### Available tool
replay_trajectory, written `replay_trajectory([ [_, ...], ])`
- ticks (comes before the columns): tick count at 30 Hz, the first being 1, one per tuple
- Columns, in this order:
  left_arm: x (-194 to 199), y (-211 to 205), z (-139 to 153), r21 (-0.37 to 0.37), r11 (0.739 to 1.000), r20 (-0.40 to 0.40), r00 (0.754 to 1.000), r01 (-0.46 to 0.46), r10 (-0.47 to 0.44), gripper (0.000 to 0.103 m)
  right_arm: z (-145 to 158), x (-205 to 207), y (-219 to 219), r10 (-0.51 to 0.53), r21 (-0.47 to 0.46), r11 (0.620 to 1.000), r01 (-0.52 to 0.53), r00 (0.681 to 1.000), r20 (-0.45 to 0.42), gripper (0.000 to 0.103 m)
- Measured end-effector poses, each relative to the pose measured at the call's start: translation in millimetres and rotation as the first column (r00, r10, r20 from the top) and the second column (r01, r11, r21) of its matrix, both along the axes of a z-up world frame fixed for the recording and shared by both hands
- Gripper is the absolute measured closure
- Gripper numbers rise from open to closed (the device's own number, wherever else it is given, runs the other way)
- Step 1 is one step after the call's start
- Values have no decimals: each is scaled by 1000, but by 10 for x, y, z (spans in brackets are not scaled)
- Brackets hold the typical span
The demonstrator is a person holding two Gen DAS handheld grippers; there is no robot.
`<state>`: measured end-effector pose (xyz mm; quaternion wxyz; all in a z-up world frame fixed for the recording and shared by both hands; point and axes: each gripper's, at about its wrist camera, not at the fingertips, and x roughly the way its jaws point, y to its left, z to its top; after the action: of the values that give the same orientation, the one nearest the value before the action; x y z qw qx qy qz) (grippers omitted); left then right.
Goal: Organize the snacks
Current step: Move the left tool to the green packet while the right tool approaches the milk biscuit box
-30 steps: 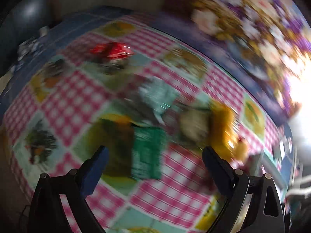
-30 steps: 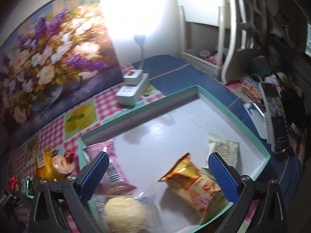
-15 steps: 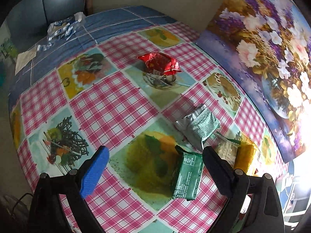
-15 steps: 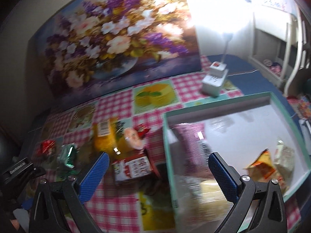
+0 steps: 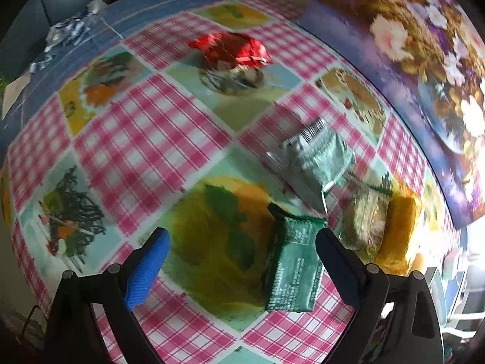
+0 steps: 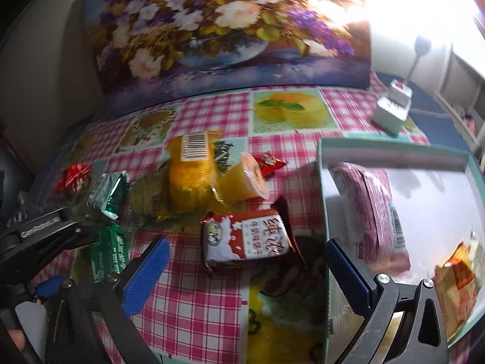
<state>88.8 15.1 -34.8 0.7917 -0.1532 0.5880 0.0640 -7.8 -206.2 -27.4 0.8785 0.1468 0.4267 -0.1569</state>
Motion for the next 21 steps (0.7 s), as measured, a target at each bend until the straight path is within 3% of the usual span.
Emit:
replay_trajectory([
  [3, 7, -60, -25, 7, 1000, -5, 1000, 23, -22, 6, 36, 33, 60, 32, -45, 998, -32, 999, 9, 0],
  [12, 51, -176, -96, -5, 997, -31, 997, 77, -77, 6, -129, 163, 25, 60, 37, 998, -59, 998, -19, 0],
  [21, 149, -368, -193, 11, 994, -48, 993, 110, -110, 6, -199, 192, 4, 63, 34, 998, -61, 997, -36, 0],
])
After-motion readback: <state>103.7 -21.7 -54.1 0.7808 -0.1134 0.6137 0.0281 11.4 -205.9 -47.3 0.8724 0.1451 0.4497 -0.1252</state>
